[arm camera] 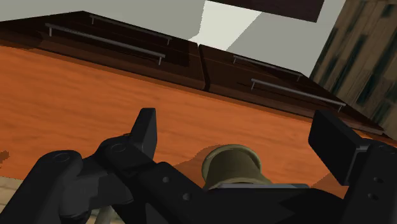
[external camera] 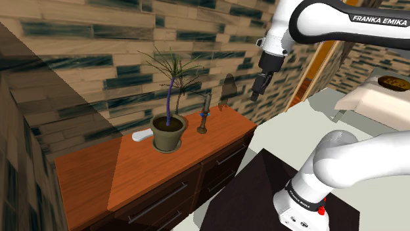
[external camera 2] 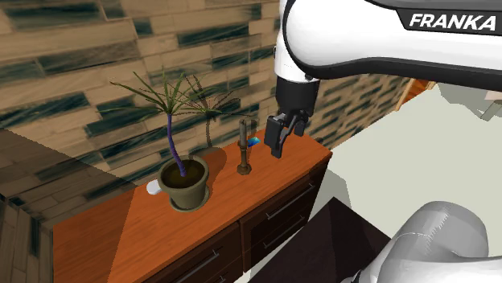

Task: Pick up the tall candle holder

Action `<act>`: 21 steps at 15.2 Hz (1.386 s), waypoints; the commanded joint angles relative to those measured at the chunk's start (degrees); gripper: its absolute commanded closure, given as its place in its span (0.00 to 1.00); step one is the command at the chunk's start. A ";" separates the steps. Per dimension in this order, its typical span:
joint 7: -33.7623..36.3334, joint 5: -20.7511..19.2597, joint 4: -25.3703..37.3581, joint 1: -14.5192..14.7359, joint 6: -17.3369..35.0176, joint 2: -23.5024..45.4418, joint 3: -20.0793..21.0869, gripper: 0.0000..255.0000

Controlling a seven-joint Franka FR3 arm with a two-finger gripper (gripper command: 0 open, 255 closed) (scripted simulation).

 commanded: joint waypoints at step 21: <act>12.91 -15.14 -5.55 -9.86 50.34 32.33 5.29 0.00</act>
